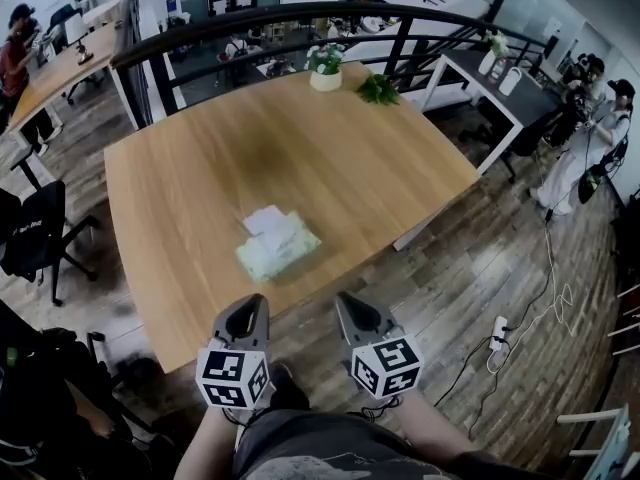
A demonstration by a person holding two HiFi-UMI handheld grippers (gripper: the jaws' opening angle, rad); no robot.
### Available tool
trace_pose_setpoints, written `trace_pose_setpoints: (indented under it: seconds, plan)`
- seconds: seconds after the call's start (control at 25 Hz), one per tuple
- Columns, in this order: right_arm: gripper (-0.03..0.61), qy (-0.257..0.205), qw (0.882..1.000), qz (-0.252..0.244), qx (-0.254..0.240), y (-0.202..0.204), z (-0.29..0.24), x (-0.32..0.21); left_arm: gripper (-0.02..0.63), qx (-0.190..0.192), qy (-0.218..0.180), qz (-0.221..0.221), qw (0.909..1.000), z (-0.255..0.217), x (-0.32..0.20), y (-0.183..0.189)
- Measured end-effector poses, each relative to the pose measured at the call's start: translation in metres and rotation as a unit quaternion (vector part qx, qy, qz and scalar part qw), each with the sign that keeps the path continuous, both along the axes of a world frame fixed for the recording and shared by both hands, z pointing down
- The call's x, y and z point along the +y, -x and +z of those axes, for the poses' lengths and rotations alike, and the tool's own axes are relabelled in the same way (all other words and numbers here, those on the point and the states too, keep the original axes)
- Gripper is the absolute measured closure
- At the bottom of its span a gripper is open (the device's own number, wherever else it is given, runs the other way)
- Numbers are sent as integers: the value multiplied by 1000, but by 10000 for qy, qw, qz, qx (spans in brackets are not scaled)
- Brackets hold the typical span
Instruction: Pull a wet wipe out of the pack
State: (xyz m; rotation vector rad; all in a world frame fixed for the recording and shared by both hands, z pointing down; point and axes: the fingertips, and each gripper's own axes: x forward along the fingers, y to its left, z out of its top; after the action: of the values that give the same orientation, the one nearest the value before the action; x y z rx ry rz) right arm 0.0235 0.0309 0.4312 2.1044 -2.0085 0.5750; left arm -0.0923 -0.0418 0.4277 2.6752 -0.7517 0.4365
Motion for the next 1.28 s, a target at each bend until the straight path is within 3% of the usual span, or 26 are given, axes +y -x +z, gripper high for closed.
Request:
trace_pose_setpoints:
  seconds: [0.36,0.72,0.88,1.12,1.28]
  plan:
    - [552,21,10000,20,82,-5,1,-56,601,-6,88,166,9998,9,-50,-11]
    - [551,108,9998,-143,43,-21,10,-78,600,-211,217,185,9994,32,-51,-36]
    - [551,160,9987,-489,6,-34,21,-91,598,-320,184,-51,9993,39,-57,-53]
    - [551,190,9914,-1294,19,-51,22,-118,595,-555,217,-752,9954,47,-68,-65]
    - [551,178,9853,-1697,-128,-62,26,-138,535,-665,293,-1112,9911,55,-75,-78]
